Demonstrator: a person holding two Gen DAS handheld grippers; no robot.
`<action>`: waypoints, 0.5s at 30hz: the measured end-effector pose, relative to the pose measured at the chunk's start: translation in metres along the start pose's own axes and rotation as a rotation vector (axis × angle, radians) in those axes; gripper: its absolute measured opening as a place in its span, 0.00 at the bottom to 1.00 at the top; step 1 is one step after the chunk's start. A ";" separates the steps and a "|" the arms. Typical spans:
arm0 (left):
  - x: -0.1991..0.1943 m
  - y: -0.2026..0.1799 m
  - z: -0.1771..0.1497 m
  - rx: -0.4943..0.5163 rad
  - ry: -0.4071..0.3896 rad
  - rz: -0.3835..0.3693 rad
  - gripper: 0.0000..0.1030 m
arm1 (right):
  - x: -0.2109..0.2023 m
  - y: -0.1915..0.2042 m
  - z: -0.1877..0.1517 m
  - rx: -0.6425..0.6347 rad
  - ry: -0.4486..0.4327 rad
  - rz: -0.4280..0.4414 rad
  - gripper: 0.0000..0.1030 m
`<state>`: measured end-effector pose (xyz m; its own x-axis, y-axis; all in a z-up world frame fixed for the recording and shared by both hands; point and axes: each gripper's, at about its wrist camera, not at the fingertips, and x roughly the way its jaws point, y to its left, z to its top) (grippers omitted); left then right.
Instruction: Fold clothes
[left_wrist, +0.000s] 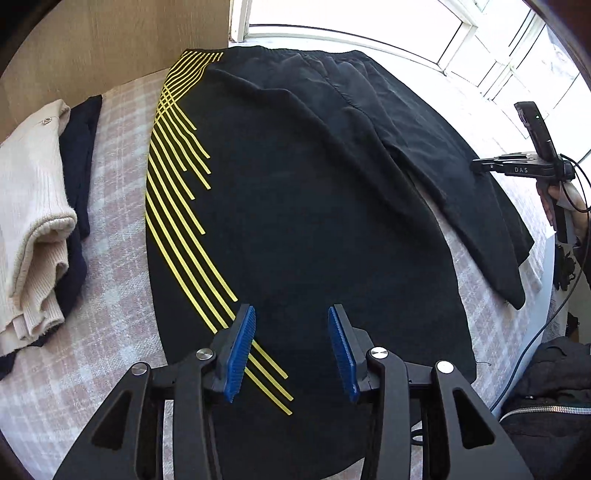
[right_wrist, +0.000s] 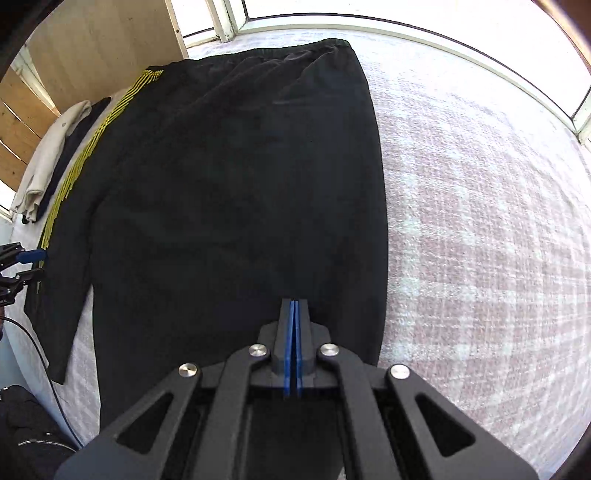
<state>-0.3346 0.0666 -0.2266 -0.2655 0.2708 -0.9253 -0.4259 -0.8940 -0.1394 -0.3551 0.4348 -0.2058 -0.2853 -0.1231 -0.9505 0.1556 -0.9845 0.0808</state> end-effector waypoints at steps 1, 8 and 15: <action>-0.003 0.001 -0.002 -0.001 0.002 0.026 0.38 | -0.002 0.001 -0.001 0.000 0.006 -0.036 0.00; -0.049 -0.042 -0.014 0.073 -0.080 -0.046 0.38 | -0.047 0.008 -0.029 0.108 -0.057 0.157 0.04; -0.052 -0.131 -0.016 0.204 -0.113 -0.164 0.43 | -0.044 0.006 -0.081 0.085 0.009 0.207 0.04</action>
<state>-0.2515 0.1640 -0.1660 -0.2681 0.4542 -0.8496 -0.6332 -0.7478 -0.1999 -0.2651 0.4443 -0.1877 -0.2470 -0.3233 -0.9135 0.1294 -0.9452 0.2996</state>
